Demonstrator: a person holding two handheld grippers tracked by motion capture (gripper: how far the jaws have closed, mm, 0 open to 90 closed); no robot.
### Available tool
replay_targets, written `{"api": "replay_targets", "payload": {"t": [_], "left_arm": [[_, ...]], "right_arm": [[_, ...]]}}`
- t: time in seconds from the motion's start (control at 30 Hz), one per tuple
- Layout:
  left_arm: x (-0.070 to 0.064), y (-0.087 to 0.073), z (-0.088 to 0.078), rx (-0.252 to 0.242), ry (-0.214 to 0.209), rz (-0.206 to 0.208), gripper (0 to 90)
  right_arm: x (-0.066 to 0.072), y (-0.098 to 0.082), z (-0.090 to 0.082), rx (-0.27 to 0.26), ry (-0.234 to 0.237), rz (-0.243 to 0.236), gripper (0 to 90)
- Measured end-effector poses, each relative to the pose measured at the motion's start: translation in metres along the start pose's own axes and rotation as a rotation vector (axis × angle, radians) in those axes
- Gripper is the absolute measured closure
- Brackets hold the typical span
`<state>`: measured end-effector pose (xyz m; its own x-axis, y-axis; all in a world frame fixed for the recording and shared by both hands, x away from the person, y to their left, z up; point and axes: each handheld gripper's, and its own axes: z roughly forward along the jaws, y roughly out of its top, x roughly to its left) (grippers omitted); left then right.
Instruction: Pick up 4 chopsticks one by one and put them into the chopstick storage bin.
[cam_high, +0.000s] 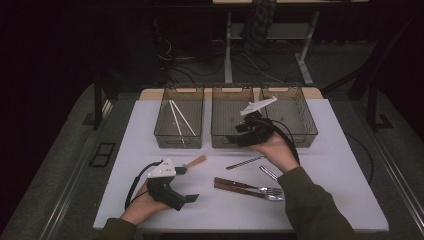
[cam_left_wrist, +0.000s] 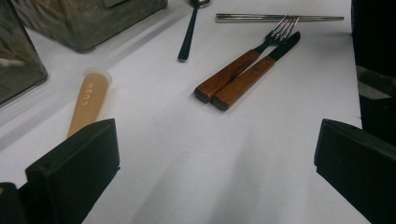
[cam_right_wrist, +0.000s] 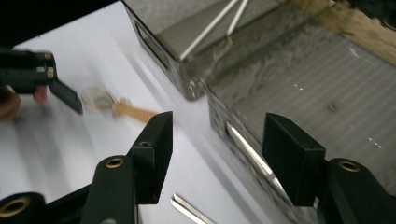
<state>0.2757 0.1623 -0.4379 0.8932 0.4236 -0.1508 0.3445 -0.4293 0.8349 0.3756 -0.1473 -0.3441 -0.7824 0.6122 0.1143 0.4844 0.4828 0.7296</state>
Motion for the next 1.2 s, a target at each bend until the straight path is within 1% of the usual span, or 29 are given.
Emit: {"api": "replay_targets", "payload": {"t": [0.27,0.37,0.47,0.53,0.63,0.73,0.77,0.83,0.9,1.0,1.2], "left_arm": [[0.0,0.0,-0.001,-0.001,0.002,-0.001,0.0],[0.0,-0.001,0.0,0.004,0.0,0.001,0.0],[-0.001,0.0,0.0,0.006,0.0,0.002,0.0],[-0.001,0.0,0.0,0.008,0.002,0.004,0.0],[-0.002,0.0,-0.001,0.006,0.001,0.007,0.0],[-0.002,0.0,-0.001,0.006,-0.001,0.006,0.0],[-0.002,0.0,-0.001,0.008,-0.002,0.007,0.0],[-0.003,0.0,-0.001,0.009,-0.002,0.01,0.0],[-0.003,0.0,-0.001,0.008,-0.002,0.01,0.0],[-0.002,0.0,-0.001,0.009,0.0,0.009,0.0],[-0.003,0.0,0.0,0.012,0.0,0.011,0.0]], "right_arm": [[-0.01,-0.047,-0.03,-0.036,-0.038,0.027,43.7],[-0.012,-0.064,-0.041,-0.064,-0.045,0.04,45.5],[-0.013,-0.076,-0.048,-0.049,-0.052,0.04,46.1],[-0.013,-0.085,-0.054,-0.053,-0.051,0.049,46.8],[-0.014,-0.101,-0.062,-0.036,-0.06,0.057,47.6],[-0.014,-0.115,-0.07,-0.001,-0.068,0.064,49.8],[-0.013,-0.119,-0.074,0.017,-0.069,0.071,52.1],[-0.011,-0.124,-0.08,0.037,-0.083,0.069,53.8],[-0.01,-0.129,-0.084,0.053,-0.078,0.07,56.2],[-0.009,-0.138,-0.088,0.103,-0.086,0.071,59.6],[-0.011,-0.157,-0.093,0.162,-0.086,0.088,67.1]]}}
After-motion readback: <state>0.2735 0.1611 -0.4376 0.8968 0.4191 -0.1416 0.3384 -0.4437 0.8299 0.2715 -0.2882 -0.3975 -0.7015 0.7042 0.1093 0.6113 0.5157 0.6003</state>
